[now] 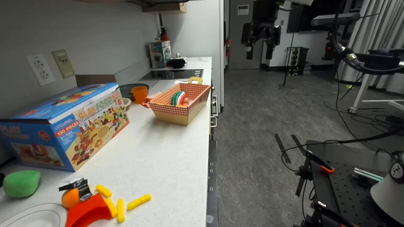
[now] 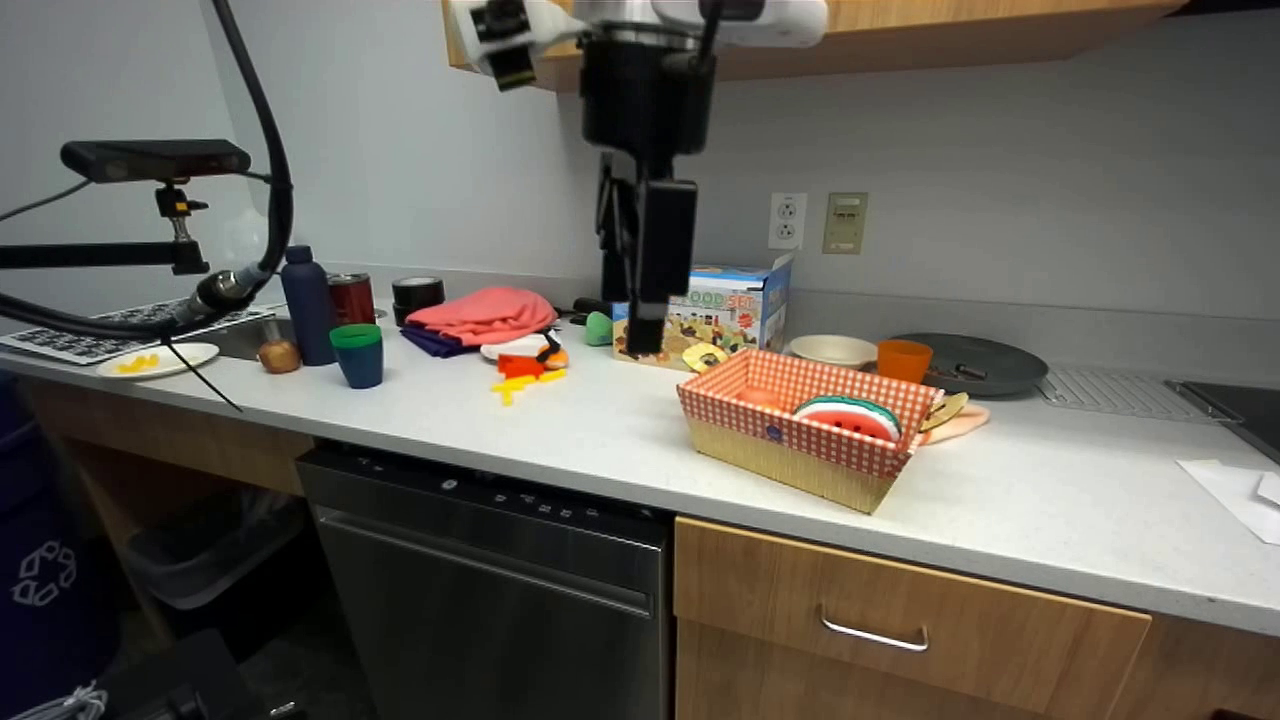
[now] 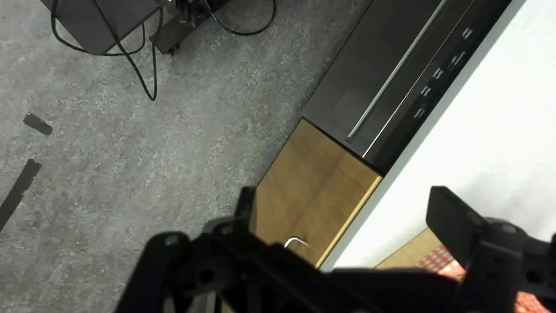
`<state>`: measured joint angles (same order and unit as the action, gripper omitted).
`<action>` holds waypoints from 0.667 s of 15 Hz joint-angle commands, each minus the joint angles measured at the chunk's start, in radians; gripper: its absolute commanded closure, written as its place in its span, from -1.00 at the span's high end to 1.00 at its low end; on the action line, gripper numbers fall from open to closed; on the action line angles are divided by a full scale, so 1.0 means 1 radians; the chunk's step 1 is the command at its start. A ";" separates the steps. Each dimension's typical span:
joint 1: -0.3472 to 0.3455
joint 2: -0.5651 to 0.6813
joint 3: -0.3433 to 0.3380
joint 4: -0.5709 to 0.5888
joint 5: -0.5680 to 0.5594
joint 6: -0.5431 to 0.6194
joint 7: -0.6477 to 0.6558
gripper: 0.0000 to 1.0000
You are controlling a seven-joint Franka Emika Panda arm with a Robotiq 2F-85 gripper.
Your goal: Pen the top right drawer, remove the toy pineapple and banana, put it in the fruit box and close the drawer
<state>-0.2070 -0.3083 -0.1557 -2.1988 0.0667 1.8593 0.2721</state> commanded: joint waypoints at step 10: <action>-0.030 0.146 -0.041 0.027 0.041 0.095 0.056 1.00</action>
<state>-0.2270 -0.2476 -0.1803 -2.1977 0.0712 1.9167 0.2965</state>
